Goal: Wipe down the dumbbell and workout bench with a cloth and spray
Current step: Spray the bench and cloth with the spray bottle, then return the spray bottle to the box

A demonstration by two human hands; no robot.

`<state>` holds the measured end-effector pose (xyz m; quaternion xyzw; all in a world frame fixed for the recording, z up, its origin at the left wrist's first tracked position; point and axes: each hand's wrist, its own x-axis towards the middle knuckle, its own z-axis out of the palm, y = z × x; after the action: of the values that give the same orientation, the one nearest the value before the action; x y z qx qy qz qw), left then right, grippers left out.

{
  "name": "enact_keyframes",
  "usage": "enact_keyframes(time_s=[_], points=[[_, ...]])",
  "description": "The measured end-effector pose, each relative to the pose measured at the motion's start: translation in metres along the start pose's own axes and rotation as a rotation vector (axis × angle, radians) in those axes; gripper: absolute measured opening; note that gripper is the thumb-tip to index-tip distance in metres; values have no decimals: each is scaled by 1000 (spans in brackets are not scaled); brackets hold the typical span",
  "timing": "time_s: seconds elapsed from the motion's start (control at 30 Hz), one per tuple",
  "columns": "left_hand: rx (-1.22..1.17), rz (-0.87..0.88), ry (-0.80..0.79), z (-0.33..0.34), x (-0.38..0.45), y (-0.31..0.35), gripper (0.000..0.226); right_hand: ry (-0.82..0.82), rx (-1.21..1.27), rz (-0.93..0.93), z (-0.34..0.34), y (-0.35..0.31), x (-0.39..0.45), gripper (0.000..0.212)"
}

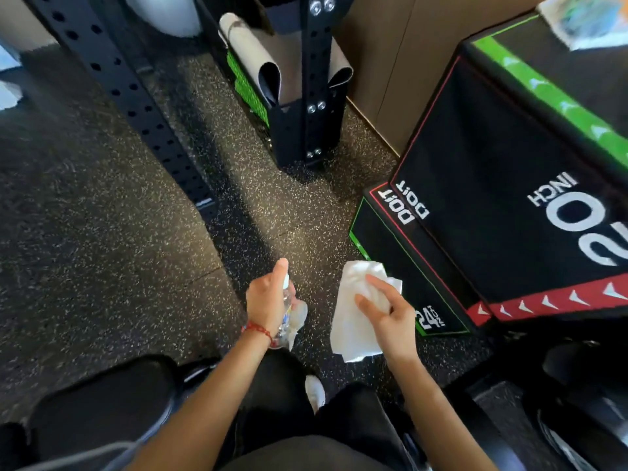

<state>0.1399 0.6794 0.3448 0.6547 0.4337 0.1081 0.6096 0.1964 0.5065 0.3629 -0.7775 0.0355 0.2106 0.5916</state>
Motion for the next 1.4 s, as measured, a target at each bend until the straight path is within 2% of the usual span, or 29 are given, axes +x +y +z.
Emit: enact_keyframes(time_s=[0.43, 0.8, 1.0, 1.4], points=[[142, 206, -370, 93, 160, 117, 71, 368, 120, 23, 7, -78, 132, 33], [97, 308, -612, 198, 205, 198, 79, 679, 220, 0, -45, -127, 204, 31], [-9, 358, -674, 273, 215, 246, 65, 717, 245, -69, -99, -150, 252, 33], [-200, 482, -753, 379, 226, 354, 79, 751, 191, -193, -184, -213, 338, 33]])
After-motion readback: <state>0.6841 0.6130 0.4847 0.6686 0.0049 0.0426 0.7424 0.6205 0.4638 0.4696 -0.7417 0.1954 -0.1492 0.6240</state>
